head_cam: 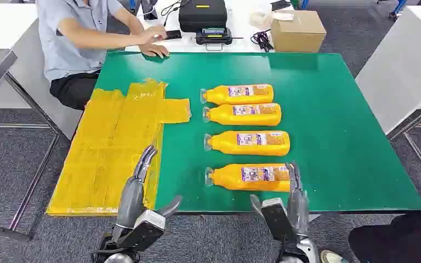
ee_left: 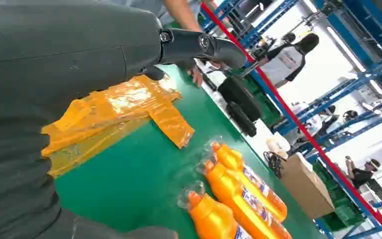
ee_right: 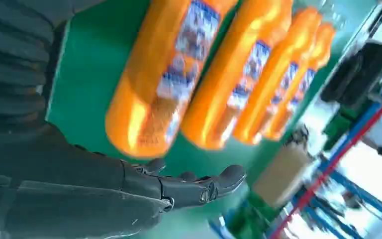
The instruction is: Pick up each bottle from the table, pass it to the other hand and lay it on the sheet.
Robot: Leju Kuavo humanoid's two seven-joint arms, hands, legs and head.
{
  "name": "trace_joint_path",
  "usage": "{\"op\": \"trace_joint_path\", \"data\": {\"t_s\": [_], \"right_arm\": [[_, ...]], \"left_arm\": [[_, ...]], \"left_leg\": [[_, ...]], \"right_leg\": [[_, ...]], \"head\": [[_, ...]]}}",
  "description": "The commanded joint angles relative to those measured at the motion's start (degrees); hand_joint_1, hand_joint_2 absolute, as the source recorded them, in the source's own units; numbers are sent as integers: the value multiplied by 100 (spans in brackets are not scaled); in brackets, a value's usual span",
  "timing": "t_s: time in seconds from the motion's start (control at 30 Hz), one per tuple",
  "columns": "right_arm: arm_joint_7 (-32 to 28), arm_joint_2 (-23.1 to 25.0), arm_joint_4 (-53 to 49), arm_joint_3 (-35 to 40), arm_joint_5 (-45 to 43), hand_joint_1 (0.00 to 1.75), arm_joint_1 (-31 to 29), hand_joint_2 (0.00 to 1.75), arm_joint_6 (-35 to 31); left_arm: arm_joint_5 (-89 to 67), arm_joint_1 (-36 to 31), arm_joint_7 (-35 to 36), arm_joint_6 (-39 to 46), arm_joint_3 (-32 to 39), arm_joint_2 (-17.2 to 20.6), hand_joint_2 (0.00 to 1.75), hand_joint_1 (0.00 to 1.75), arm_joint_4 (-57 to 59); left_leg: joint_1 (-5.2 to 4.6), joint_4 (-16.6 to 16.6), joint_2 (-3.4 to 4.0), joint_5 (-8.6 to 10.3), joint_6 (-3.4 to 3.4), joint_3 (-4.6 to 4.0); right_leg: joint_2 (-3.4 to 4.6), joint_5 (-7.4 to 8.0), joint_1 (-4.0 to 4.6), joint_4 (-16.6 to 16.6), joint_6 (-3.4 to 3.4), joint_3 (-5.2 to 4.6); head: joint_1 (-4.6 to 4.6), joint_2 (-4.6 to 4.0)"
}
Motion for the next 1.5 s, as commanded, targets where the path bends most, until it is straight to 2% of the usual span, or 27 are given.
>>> {"op": "trace_joint_path", "data": {"t_s": [0.03, 0.17, 0.23, 0.27, 0.37, 0.5, 0.67, 0.83, 1.07, 1.5], "right_arm": [[99, 182, -166, -125, -18, 0, -119, 0, 31], [64, 182, -310, -100, 45, 0, -113, 0, -1], [69, 173, -431, -30, 405, 0, -87, 0, -47], [113, 112, -427, 43, 798, 0, -74, 175, -141], [166, 57, -356, 155, 1222, 0, -70, 175, -268], [876, -389, -180, 488, 3160, 0, -145, 175, -1254], [1586, -1017, 213, 529, 4024, 0, -555, 175, -922], [1707, -1096, 283, 498, 4129, 0, -630, 175, -821], [1901, -1491, 894, 155, 4223, 0, -1193, 175, -354], [1737, -1479, 1502, -25, 3778, 0, -1475, 175, -63]], "left_arm": [[15, -232, 2, -27, 114, -34, 175, 0, 288], [50, -300, -24, -86, 85, -53, 175, 0, 368], [63, -345, -31, -86, 53, -77, 175, 0, 407], [77, -357, -27, -95, 44, -81, 175, 0, 416], [109, -388, -3, -126, 60, -68, 175, 0, 437], [164, -481, 2, -329, 13, -70, 175, 0, 568], [209, -509, -13, -414, -57, -72, 175, 0, 653], [247, -478, -19, -455, -59, -78, 175, 0, 650], [291, -468, -61, -552, -222, -124, 175, 0, 686], [319, -529, -31, -750, -456, -121, 175, 0, 815]], "left_leg": [[6, -2, 5, -8, -12, 21], [6, -1, 4, -7, -12, 18], [6, 1, 1, -9, -13, 18], [3, -1, 0, -5, -9, 13], [5, -2, 5, -6, -9, 17], [5, -5, 1, -2, -6, 12], [7, -8, 10, -4, -7, 23], [9, -4, 3, -8, -11, 29], [6, -5, 12, -7, -8, 27], [6, -6, 3, -7, -10, 30]], "right_leg": [[2, -6, 7, -2, -14, 20], [1, -6, 7, -2, -14, 17], [-3, -9, 7, 2, -15, 17], [-3, -6, 4, 1, -11, 10], [1, -5, 7, -2, -12, 15], [-2, -1, 5, -6, -8, 12], [6, 2, 8, -15, -9, 24], [-1, -5, 11, -11, -14, 33], [8, 0, 9, -12, -10, 28], [-1, -4, 9, -12, -12, 32]], "head": [[2, 0], [0, 0], [0, 0], [0, 0], [0, 0], [0, 0], [-2, 0], [0, 0], [-2, 0], [-2, 0]]}}
